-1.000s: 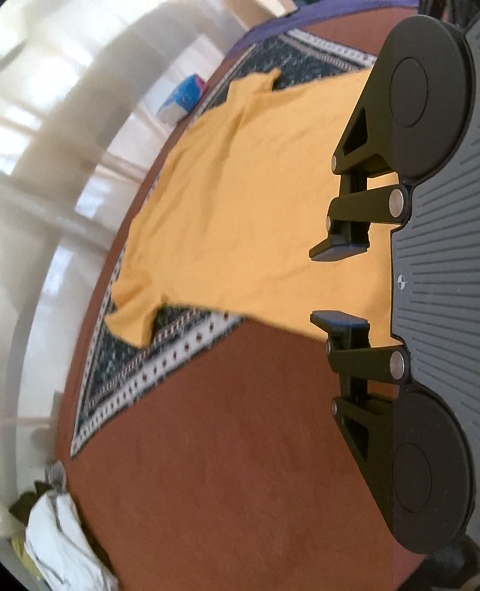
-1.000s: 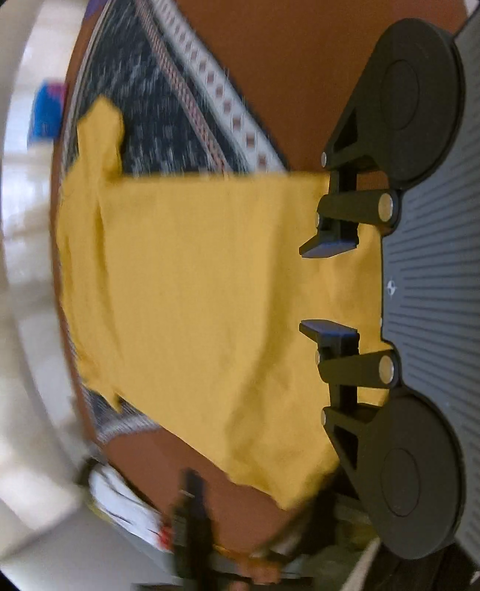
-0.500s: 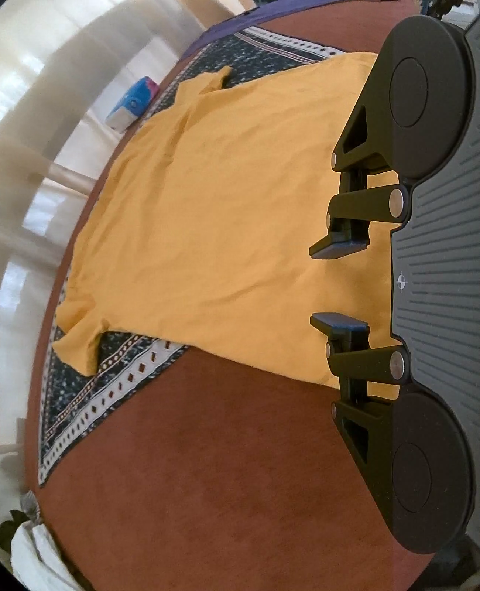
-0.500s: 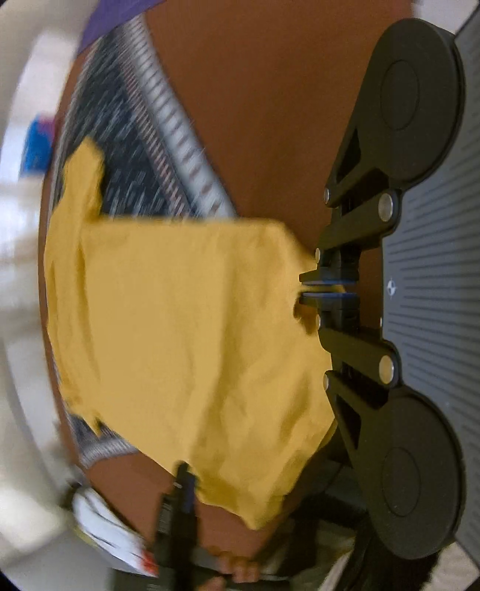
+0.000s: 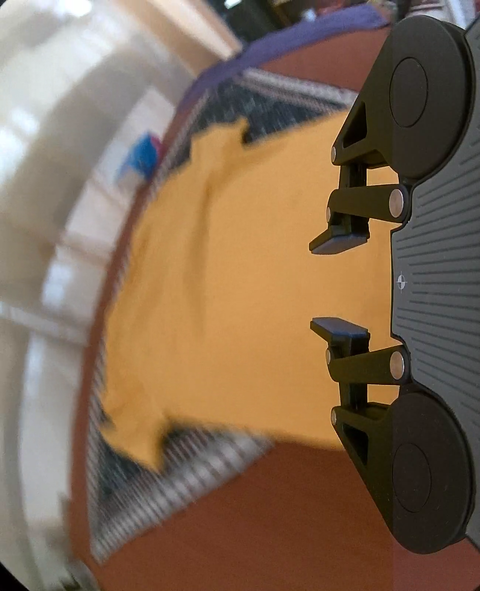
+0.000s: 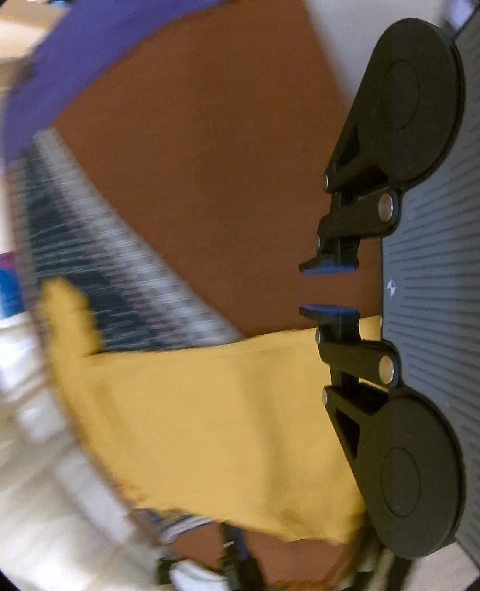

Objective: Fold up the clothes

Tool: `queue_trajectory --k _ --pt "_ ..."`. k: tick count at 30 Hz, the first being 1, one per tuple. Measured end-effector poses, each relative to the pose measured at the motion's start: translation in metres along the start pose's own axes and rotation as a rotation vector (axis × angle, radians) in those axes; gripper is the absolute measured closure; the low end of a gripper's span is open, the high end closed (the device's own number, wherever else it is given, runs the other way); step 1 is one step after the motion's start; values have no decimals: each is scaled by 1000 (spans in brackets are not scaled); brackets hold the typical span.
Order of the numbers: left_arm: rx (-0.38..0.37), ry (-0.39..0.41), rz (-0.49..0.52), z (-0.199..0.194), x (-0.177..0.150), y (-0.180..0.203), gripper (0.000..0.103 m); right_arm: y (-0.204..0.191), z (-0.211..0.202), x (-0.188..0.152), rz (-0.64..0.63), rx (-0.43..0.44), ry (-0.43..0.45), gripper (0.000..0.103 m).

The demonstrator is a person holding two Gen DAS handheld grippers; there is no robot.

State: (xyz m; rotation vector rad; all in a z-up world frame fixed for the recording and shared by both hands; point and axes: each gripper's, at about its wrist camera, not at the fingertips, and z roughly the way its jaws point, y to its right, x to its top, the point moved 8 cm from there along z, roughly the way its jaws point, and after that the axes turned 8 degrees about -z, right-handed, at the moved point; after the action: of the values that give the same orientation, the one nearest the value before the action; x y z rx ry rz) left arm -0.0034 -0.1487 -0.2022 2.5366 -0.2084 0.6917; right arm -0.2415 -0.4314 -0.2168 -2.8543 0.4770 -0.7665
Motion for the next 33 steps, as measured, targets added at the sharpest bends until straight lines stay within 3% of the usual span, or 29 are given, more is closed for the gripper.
queue_trajectory --k 2,7,13,16,20,25,33 --pt "-62 -1 37 15 14 25 47 -1 3 48 -12 4 82 67" --pt "-197 -39 114 59 39 84 45 2 32 159 35 59 222 66" --pt "-205 -60 248 107 44 142 45 17 93 241 16 43 233 61" --pt "-183 -76 247 131 43 159 45 25 119 260 -45 17 209 57" --pt "-91 -83 276 157 33 171 45 34 150 276 -181 0 175 46" --pt "-6 -100 261 179 23 178 45 42 176 279 -358 16 122 46" --pt "39 -108 297 194 15 183 41 54 191 271 -358 81 88 49"
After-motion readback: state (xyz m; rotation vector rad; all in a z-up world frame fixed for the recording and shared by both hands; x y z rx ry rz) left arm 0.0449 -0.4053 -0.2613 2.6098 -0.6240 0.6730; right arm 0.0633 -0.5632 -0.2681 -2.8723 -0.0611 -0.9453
